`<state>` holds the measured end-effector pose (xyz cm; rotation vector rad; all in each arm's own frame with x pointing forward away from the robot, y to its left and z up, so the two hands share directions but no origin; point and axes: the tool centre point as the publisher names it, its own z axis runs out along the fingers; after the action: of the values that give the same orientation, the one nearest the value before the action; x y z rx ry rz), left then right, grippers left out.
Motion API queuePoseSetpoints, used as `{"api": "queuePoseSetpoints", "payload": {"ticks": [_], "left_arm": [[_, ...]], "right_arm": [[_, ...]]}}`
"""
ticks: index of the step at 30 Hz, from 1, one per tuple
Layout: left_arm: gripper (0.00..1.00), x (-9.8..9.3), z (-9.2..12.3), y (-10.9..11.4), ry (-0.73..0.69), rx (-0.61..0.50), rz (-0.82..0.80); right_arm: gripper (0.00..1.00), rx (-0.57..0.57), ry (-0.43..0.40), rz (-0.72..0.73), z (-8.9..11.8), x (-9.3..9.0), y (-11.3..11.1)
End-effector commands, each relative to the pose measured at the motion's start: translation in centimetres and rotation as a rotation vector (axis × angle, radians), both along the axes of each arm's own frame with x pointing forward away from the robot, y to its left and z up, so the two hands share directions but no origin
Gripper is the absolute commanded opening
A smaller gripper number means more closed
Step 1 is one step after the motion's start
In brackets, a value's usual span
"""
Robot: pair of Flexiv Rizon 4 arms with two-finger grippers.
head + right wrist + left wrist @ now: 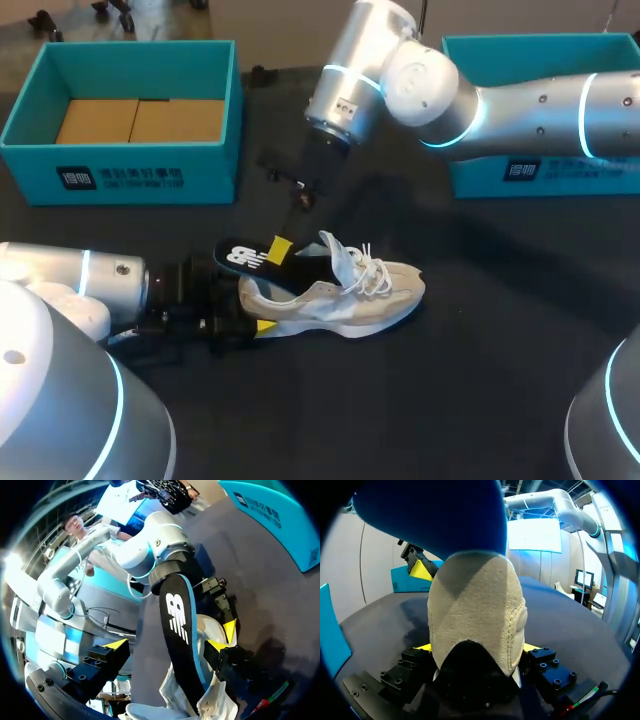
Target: Take the shoe out of the shoebox, open the shoe tongue, remove and reinsert the insole, then place the shoe into the shoebox
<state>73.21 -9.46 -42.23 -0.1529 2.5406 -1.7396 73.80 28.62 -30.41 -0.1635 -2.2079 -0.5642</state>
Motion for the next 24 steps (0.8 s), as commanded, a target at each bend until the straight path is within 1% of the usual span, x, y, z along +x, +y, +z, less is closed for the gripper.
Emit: {"api": "queuePoseSetpoints", "payload": {"ticks": [1,5,9,20,23,24], "left_arm": [[0.00,0.0,-0.3,0.0,0.000,0.004,-0.001],[0.00,0.0,-0.3,0.0,0.000,0.004,-0.001],[0.00,0.0,-0.3,0.0,0.000,0.004,-0.001],[0.00,0.0,-0.3,0.0,0.000,0.004,-0.001],[0.00,0.0,-0.3,0.0,0.000,0.004,-0.001],[0.00,0.0,-0.3,0.0,0.000,0.004,-0.001]], "right_arm": [[1.00,-0.003,0.010,0.021,-0.1,0.2,0.6],[1.00,-0.009,0.042,0.043,-0.4,-0.3,1.0],[1.00,-0.010,0.055,0.045,-0.6,-0.7,1.0],[1.00,-0.012,0.066,0.049,-0.9,-1.1,1.0],[1.00,-0.002,0.068,0.050,-1.3,-1.1,1.1],[0.97,0.007,0.069,0.046,-1.4,-1.1,1.1]]}}
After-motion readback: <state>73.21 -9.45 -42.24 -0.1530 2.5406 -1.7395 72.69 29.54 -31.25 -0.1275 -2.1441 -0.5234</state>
